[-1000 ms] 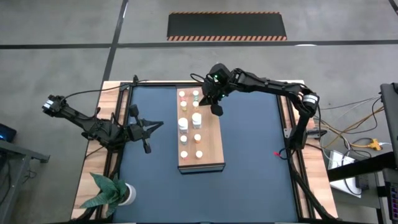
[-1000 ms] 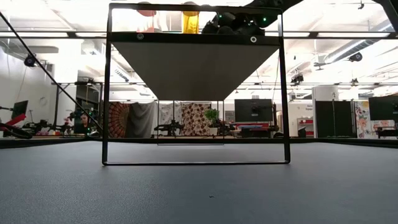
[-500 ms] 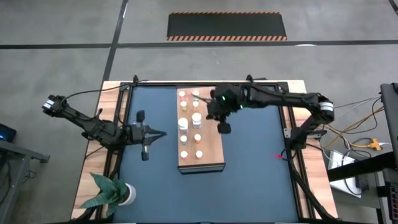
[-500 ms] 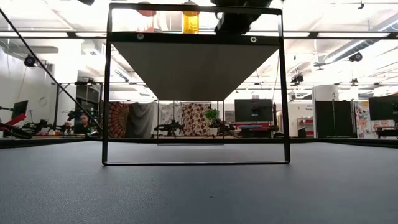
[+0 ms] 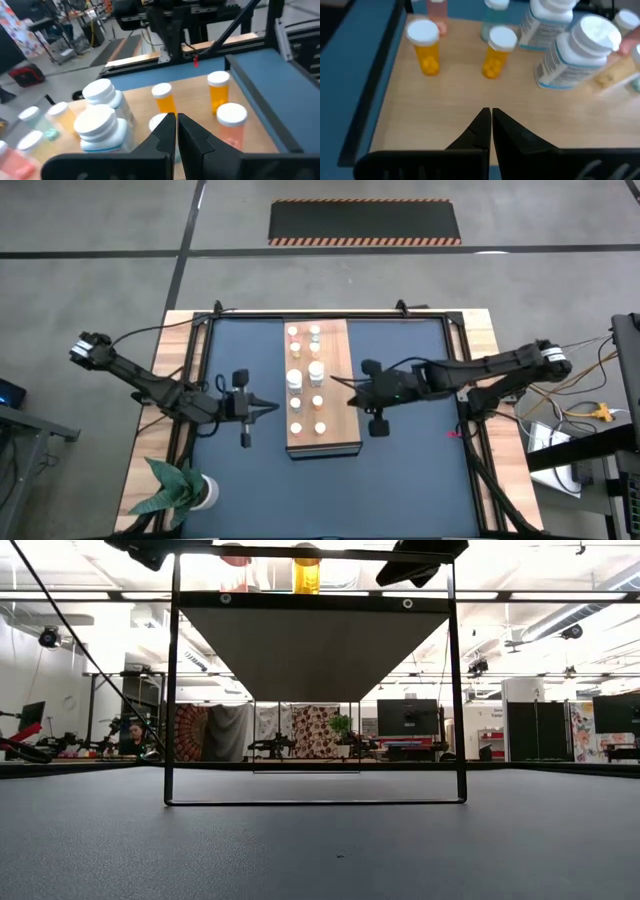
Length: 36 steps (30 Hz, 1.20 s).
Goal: Pick and place medicine bottles onto shelf by color
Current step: Adjust the pill bottles on the shelf
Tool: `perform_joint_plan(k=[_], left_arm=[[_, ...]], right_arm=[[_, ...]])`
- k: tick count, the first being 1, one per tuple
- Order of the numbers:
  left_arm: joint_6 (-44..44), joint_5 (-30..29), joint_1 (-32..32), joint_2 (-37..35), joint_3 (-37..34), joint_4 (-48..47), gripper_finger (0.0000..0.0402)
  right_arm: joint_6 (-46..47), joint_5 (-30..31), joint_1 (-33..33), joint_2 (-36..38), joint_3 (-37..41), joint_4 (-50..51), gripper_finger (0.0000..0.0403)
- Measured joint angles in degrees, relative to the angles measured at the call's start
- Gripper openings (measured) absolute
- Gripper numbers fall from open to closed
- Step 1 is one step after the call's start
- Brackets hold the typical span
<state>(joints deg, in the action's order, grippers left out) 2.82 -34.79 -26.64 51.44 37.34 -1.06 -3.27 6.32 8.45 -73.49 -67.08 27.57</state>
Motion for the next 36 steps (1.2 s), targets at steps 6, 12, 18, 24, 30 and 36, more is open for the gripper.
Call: perform_joint_plan(k=[6, 12, 18, 24, 30, 36], left_arm=[[6.65, -3.25, 0.57, -0.57, 0.13, 0.08, 0.0], [13.34, -2.83, 4.87, -5.15, 0.13, 0.15, 0.0], [15.66, 0.85, 12.18, -10.54, 0.13, 0.36, 0.0], [10.57, -4.18, 20.09, -12.54, -0.15, 6.05, 0.0], [-14.96, 5.24, 23.33, -11.03, 1.66, 10.15, 0.0], [-29.24, 15.3, 23.33, -6.4, 2.35, 4.65, 0.0]], right_arm=[[-5.11, 1.86, 0.12, 0.95, 4.24, -7.68, 0.0009], [-15.63, 1.83, -5.96, 1.44, 4.75, -12.6, 0.0009], [-21.13, -0.26, -16.63, 1.27, 2.49, -17.08, 0.0009], [-14.94, -5.19, -27.18, 1.11, 0.29, -26.04, 0.0009], [10.61, -17.74, -34.28, 1.11, -3.03, -34.19, 0.0009], [18.74, -20.05, -33.89, 1.11, -9.83, -29.52, 0.0009]])
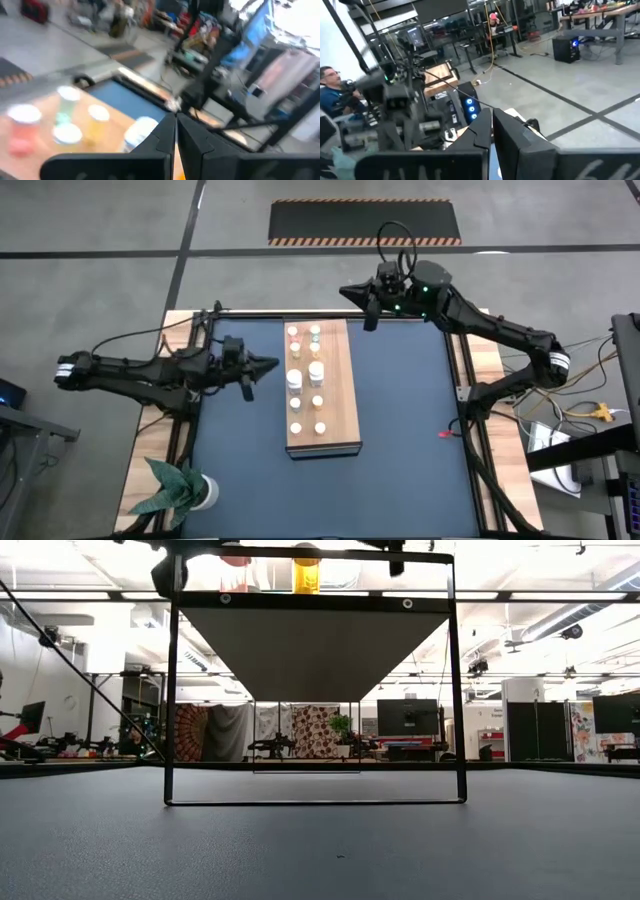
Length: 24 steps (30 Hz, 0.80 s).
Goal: Pick and place medicine bottles onto shelf by color
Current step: Adjust the pill bottles on the shelf
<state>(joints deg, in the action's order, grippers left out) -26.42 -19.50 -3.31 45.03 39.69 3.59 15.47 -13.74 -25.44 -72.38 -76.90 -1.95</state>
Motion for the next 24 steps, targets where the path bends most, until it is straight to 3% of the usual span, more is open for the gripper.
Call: perform_joint_plan(k=[12, 16, 24], left_arm=[[-2.69, 14.9, 4.58, -0.53, -2.68, 0.15, 0.0], [1.38, 15.1, 4.9, 2.6, -3.42, 0.11, 0.0], [0.79, 17.91, 5.13, 10.05, -1.71, 1.88, 0.0]], right_arm=[[0.35, 3.27, 3.01, -2.93, -7.67, 3.06, 0.0009], [1.55, 3.25, 3.56, -5.05, -8.02, 4.12, 0.0009], [1.15, 3.06, 5.34, -7.8, -8.31, 8.84, 0.0009]])
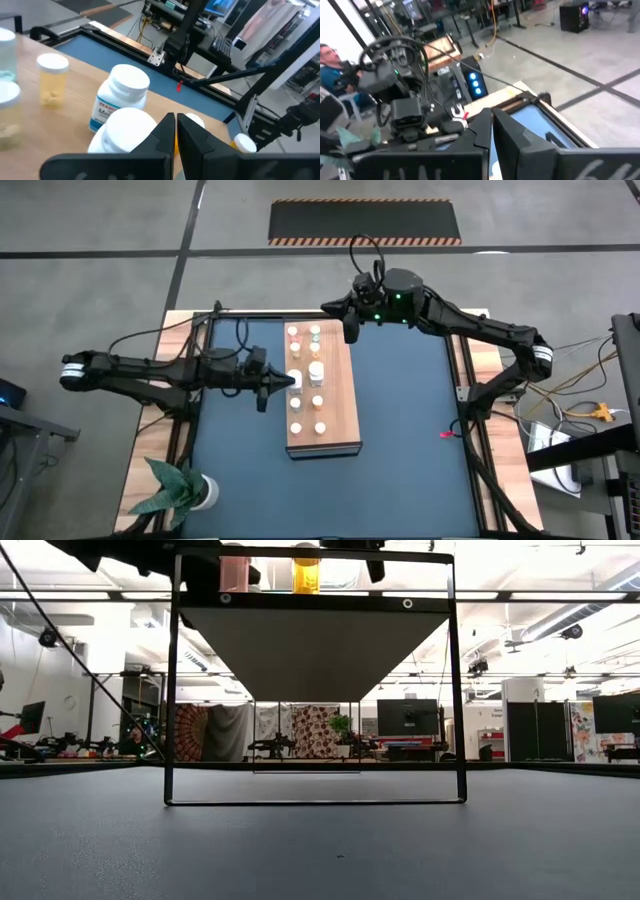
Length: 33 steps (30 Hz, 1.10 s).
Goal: Pick and place medicine bottles onto shelf by color
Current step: Adjust the pill bottles on the shelf
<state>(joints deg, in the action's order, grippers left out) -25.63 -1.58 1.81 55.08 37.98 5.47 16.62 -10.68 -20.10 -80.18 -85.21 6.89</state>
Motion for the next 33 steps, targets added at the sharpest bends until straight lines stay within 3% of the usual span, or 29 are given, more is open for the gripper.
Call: perform_joint_plan(k=[21, 29, 33], left_arm=[[-2.57, -8.04, 0.1, 3.17, 0.46, 0.33, 0.0], [-2.6, -7.89, 0.16, 2.7, 0.43, 1.56, 0.0], [-2.75, -7.48, 0.16, 0.23, 0.52, 3.15, 0.0]], right_arm=[[-6.2, 0.15, -0.02, 0.83, -0.41, 3.65, 0.0009], [-6.08, 0.17, -0.02, 0.74, -0.41, 4.11, 0.0009], [-3.97, -0.47, -0.02, 0.9, -0.41, 12.93, 0.0009]])
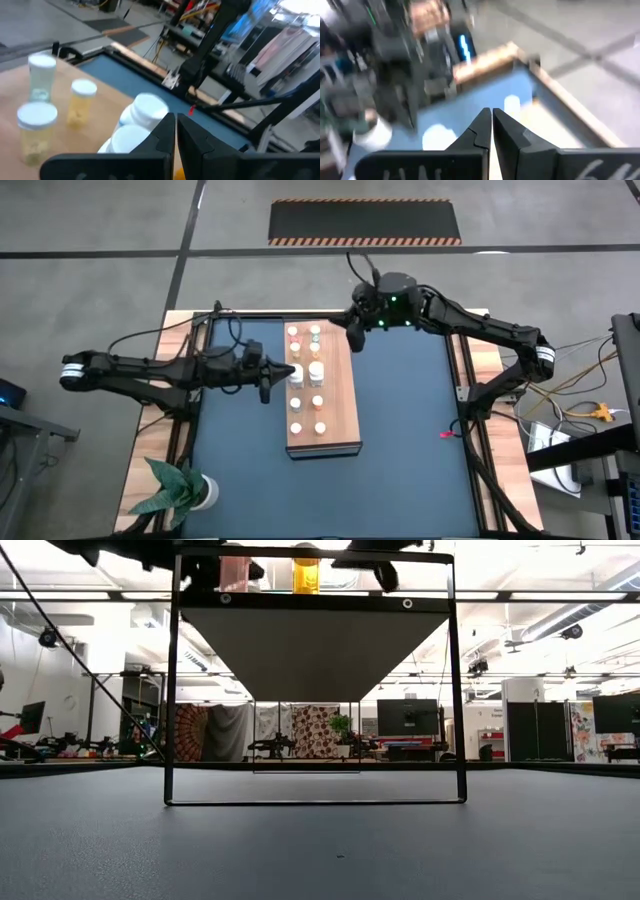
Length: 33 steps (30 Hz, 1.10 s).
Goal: Pick and place medicine bottles onto shelf by color
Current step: Adjust the pill bottles on the shelf
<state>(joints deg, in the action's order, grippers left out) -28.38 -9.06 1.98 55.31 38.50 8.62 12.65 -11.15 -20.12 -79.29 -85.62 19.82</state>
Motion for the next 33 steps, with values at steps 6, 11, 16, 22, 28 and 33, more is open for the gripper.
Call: perform_joint_plan(k=[6, 11, 16, 22, 28, 33], left_arm=[[-1.24, 0.01, 0.0, -5.7, -0.13, -3.2, 0.0], [-1.44, 0.04, 0.0, -8.57, -1.78, -13.46, 0.0], [-1.33, 0.04, 0.07, -7.25, -2.47, -17.81, 0.0], [-1.31, 0.54, 0.06, -2.94, -2.28, -16.55, 0.0], [-1.35, 2.65, 0.04, -1.54, -2.03, -16.69, 0.0], [-1.25, 4.75, 0.03, -4.58, -1.46, -16.9, 0.0]], right_arm=[[6.63, -7.53, 0.0, -0.37, 0.16, 14.77, 0.0009], [9.3, -11.4, -0.02, -2.48, 2.45, 16.3, 0.0009], [7.71, -10.37, 0.11, -5.08, 4.85, 16.34, 0.0009], [7.36, -10.31, 2.1, -8.95, 6.42, 15.02, 0.0009], [7.39, -10.24, 3.69, -9.56, 6.43, 15.78, 0.0009], [8.39, -9.15, 3.3, -6.13, 5.42, 16.07, 0.0009]])
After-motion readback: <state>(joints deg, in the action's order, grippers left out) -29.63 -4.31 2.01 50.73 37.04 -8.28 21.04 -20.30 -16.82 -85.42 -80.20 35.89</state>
